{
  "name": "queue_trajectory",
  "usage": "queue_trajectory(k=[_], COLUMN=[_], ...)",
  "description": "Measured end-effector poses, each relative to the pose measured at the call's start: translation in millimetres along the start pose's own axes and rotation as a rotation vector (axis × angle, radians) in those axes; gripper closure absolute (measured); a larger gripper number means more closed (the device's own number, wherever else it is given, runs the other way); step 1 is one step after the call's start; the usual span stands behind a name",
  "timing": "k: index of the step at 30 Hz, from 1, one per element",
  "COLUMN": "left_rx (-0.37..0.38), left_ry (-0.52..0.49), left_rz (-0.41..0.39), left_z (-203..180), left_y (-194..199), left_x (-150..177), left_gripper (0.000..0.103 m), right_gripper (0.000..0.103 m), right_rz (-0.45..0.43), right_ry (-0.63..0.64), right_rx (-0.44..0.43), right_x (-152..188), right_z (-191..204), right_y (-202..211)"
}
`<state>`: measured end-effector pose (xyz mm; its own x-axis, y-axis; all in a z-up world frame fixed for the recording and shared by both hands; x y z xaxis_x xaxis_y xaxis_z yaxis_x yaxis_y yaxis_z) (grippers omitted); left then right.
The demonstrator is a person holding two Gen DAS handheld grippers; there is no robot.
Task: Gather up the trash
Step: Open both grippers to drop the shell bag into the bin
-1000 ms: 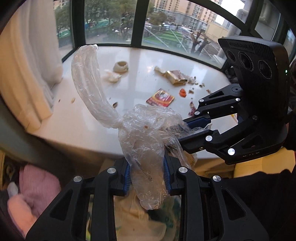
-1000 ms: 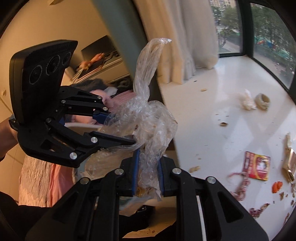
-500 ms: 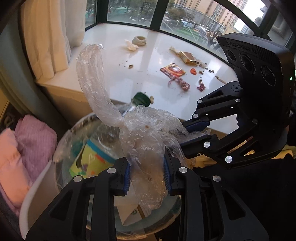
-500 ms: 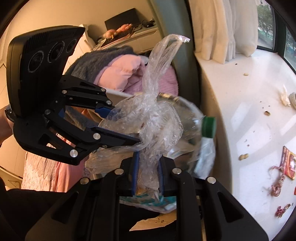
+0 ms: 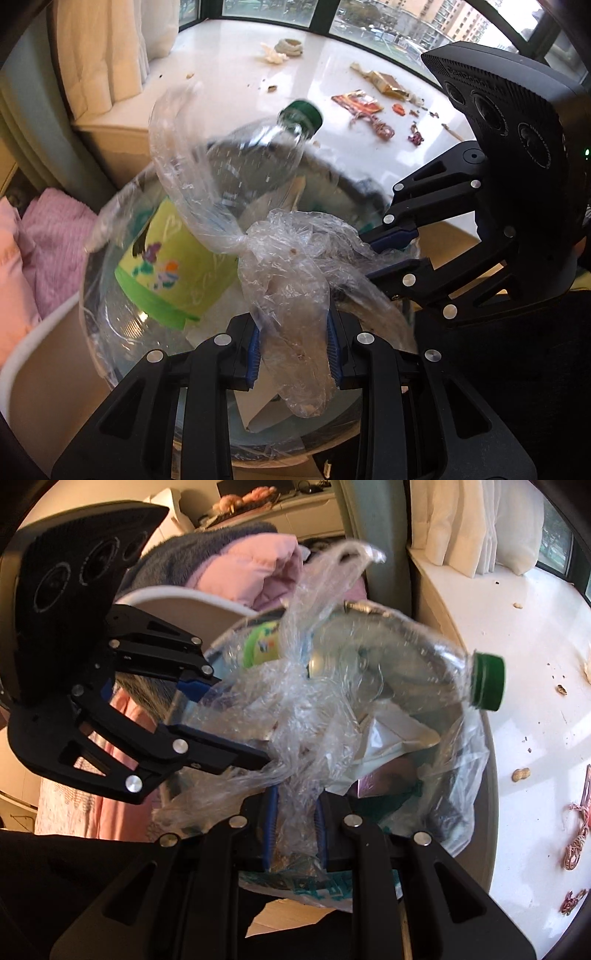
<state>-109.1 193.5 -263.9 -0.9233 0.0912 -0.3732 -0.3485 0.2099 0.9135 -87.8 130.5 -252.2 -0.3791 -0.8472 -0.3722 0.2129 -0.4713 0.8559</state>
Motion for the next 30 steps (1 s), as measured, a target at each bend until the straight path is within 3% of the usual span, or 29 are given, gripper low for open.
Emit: queue_trajectory(k=[11, 17, 19, 21, 27, 30], left_rx=[0.005, -0.012, -0.018, -0.034, -0.057, -0.08], left_ry=[0.022, 0.017, 0.019, 0.018, 0.048, 0.067], left_rz=[0.012, -0.005, -0.014, -0.027, -0.078, -0.107], left_z=[8, 9, 10, 10, 21, 27], left_y=[-15, -9, -5, 1, 22, 35], left_x=[17, 18, 18, 18, 15, 10], left_gripper=[0.076, 0.07, 0.061, 0.049, 0.041, 0.026], right_gripper=[0.084, 0.084, 0.077, 0.054, 0.044, 0.033], right_rz=[0.07, 0.069, 0.067, 0.057, 0.018, -0.016], right_ry=[0.051, 0.09, 0.098, 0.099, 0.083, 0.068], right_rx=[0.03, 0.035, 0.041, 0.047, 0.086, 0.1], right_x=[4, 1, 1, 3, 1, 0], right_z=[3, 9, 11, 13, 6, 1], right_y=[-31, -30, -28, -23, -4, 11])
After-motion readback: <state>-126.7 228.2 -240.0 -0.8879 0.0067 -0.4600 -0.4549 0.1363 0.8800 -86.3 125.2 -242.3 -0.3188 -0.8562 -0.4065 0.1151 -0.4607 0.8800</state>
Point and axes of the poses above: each gripper's, at about its wrist camera, not at the fingertips, and y roughly against the way its jaws point, z to its left, x to its underside, the point moved 5 cm from there along -y, roughly the way its jaws point, and after that the axes turned 3 degrees about -x, right-handed, at the moved point
